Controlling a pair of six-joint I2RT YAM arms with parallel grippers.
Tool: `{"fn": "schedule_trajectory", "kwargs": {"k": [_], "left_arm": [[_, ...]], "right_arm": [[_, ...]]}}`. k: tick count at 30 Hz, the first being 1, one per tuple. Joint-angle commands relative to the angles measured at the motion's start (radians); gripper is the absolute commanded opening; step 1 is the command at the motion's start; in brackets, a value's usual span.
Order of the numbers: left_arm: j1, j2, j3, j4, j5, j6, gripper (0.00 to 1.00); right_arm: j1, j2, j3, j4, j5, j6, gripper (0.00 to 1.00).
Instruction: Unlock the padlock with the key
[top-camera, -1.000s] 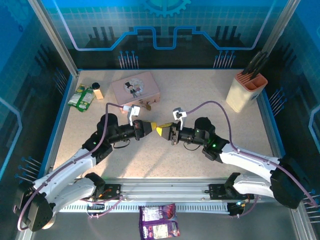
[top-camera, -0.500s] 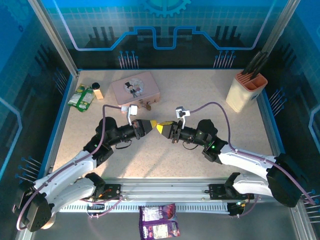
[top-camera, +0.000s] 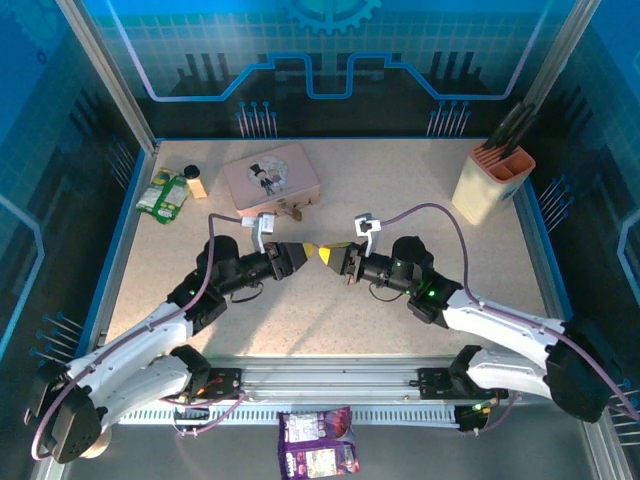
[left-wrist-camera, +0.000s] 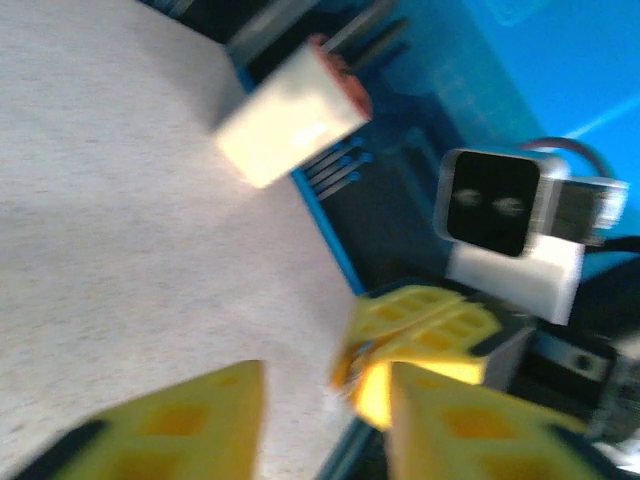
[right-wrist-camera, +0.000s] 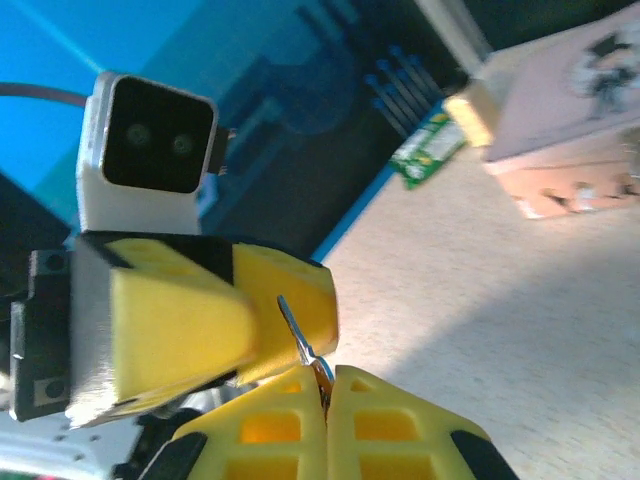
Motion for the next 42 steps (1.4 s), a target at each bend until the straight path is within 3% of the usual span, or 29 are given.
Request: {"fn": "schedule_trajectory", "kwargs": {"k": [1, 3, 6, 14, 22, 29, 34, 42], "left_arm": [[0.008, -0.020, 0.089, -0.250, -0.210, 0.107, 0.62], [0.030, 0.000, 0.133, -0.359, -0.293, 0.123, 0.68], [0.070, 0.051, 0.140, -0.368, -0.346, 0.107, 0.73], [0.067, 0.338, 0.118, -0.109, -0.532, -0.033, 0.76], [0.055, 0.692, 0.239, 0.025, -0.684, -0.115, 0.75], [0.055, 0.889, 0.320, 0.116, -0.731, -0.178, 0.72], [0.057, 0.984, 0.410, 0.060, -0.810, -0.222, 0.71], [0.082, 1.093, 0.526, -0.008, -0.843, -0.277, 0.65]], "right_arm": [[-0.020, -0.067, 0.056, -0.284, 0.125, -0.084, 0.00], [-0.047, -0.096, 0.054, -0.369, 0.133, -0.096, 0.00], [-0.072, -0.145, 0.036, -0.456, 0.153, -0.108, 0.00], [-0.073, -0.266, -0.024, -0.502, 0.168, -0.109, 0.00], [-0.076, -0.354, -0.082, -0.497, 0.155, -0.098, 0.00], [-0.076, -0.418, -0.135, -0.482, 0.126, -0.077, 0.00], [-0.077, -0.447, -0.157, -0.489, 0.106, -0.074, 0.00], [-0.082, -0.492, -0.172, -0.500, 0.095, -0.076, 0.00]]}}
